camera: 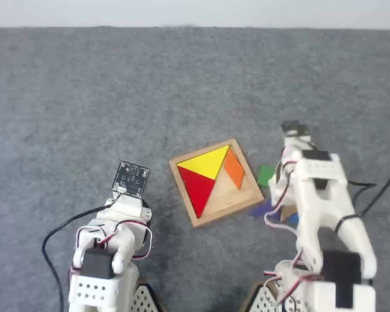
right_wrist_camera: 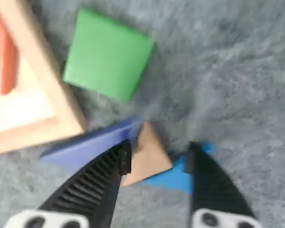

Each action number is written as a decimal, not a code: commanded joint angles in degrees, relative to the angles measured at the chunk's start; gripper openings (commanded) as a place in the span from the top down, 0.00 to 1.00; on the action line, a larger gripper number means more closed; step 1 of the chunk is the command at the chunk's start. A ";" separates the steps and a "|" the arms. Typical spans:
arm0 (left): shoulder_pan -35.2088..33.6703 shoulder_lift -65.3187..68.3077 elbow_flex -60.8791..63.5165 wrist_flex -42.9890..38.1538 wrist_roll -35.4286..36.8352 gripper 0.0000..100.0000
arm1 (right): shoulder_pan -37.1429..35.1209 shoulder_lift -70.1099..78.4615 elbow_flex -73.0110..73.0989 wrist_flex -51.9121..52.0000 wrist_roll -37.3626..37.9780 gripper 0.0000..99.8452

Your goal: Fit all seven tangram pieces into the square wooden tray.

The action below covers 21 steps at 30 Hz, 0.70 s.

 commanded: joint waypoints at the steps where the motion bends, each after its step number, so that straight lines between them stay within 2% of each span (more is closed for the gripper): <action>1: -0.18 -0.88 -0.57 0.18 -0.09 0.98 | -3.30 -4.53 4.04 -0.66 2.20 0.70; 9: -0.18 -0.88 -0.57 0.18 -0.09 0.98 | -3.47 1.10 5.36 -5.14 3.25 0.76; 17: -0.18 -0.88 -0.57 0.18 -0.09 0.98 | -2.24 9.27 -0.18 -1.89 3.25 0.89; 21: -0.18 -0.88 -0.57 0.18 -0.09 0.98 | -2.24 9.27 -0.97 -1.89 3.25 0.91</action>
